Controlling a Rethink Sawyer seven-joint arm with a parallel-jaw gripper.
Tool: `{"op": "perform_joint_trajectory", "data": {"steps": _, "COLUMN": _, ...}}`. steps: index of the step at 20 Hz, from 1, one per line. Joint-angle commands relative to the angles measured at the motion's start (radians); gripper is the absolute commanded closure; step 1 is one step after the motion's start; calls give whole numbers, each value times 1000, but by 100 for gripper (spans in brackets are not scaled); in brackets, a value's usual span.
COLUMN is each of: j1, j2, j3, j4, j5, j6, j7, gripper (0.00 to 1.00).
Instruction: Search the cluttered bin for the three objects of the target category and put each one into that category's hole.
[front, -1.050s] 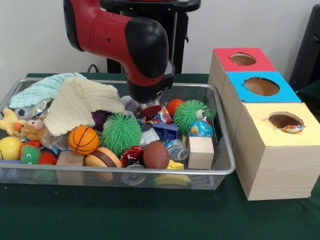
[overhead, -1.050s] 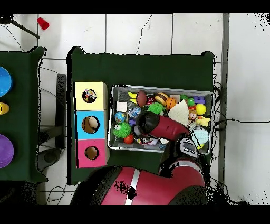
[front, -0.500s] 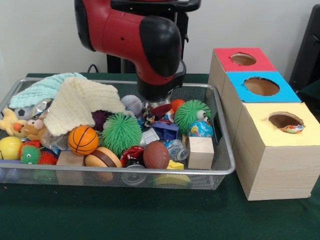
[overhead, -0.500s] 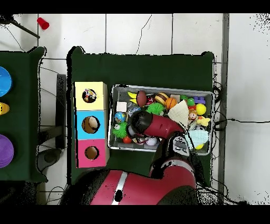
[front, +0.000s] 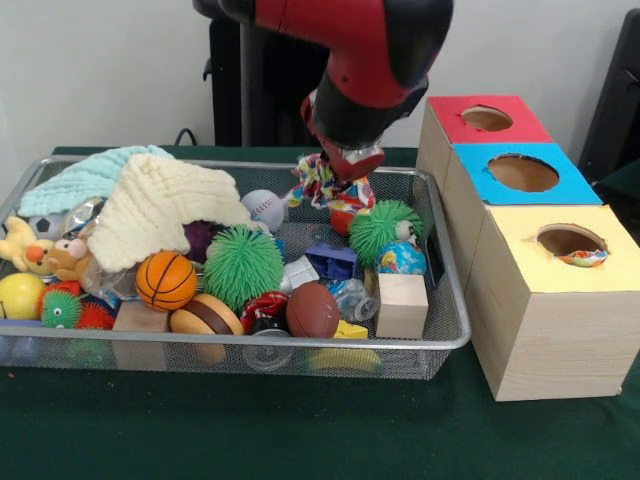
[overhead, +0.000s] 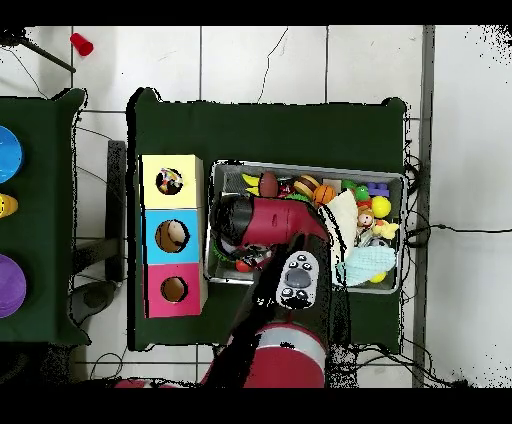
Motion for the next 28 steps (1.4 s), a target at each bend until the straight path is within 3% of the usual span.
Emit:
{"op": "perform_joint_trajectory", "data": {"steps": 1, "j1": -21, "j2": -87, "j3": 9, "j4": -137, "j5": -54, "j6": 148, "j7": -68, "gripper": 100}}
{"op": "perform_joint_trajectory", "data": {"steps": 9, "j1": -43, "j2": -77, "j3": 45, "j4": -219, "j5": -4, "j6": 135, "j7": -4, "gripper": 100}}
{"op": "perform_joint_trajectory", "data": {"steps": 15, "j1": -72, "j2": -105, "j3": 129, "j4": -221, "j5": 97, "j6": 36, "j7": 18, "gripper": 100}}
{"op": "perform_joint_trajectory", "data": {"steps": 28, "j1": -43, "j2": -94, "j3": 219, "j4": -218, "j5": 272, "j6": -159, "j7": 120, "gripper": 100}}
